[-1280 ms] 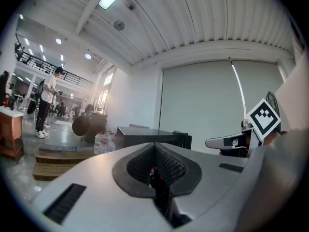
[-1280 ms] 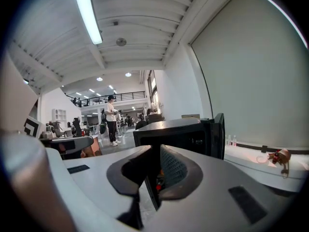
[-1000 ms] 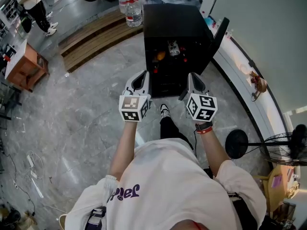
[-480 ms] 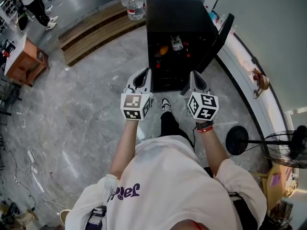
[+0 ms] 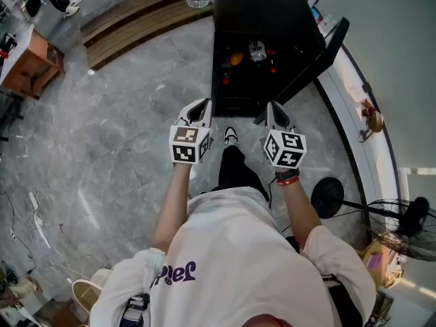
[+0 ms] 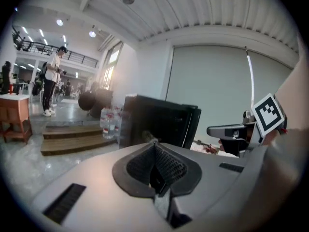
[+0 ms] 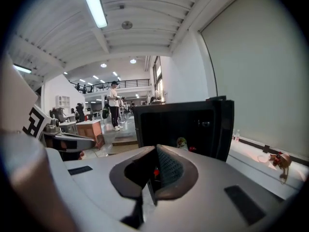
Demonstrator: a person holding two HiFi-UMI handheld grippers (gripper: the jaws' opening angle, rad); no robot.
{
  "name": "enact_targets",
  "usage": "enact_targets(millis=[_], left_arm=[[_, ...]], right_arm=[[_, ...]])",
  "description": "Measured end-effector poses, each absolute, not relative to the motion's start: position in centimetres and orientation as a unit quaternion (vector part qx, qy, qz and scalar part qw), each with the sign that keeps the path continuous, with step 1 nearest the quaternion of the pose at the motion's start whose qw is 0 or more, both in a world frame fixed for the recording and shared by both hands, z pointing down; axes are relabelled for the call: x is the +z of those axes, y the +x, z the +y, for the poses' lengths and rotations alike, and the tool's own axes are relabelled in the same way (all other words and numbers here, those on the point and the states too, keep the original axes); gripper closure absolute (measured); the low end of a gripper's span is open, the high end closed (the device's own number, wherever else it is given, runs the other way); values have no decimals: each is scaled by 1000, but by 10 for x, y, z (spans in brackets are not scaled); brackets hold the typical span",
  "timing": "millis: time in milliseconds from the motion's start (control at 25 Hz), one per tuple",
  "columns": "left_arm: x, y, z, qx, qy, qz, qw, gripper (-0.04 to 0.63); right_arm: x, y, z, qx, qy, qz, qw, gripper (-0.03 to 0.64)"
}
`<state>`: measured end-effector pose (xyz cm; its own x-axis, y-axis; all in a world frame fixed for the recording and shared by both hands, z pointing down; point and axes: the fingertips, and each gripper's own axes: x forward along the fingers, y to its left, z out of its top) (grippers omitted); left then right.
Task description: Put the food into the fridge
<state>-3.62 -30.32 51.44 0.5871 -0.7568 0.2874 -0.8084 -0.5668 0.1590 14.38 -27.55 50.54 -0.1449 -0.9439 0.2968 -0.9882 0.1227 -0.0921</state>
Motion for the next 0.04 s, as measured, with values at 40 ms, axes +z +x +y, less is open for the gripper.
enact_targets(millis=[40], left_arm=[[533,-36,-308,114,878,-438,154,578]], right_arm=[[517,144,-283,138,646,-745,90,603]])
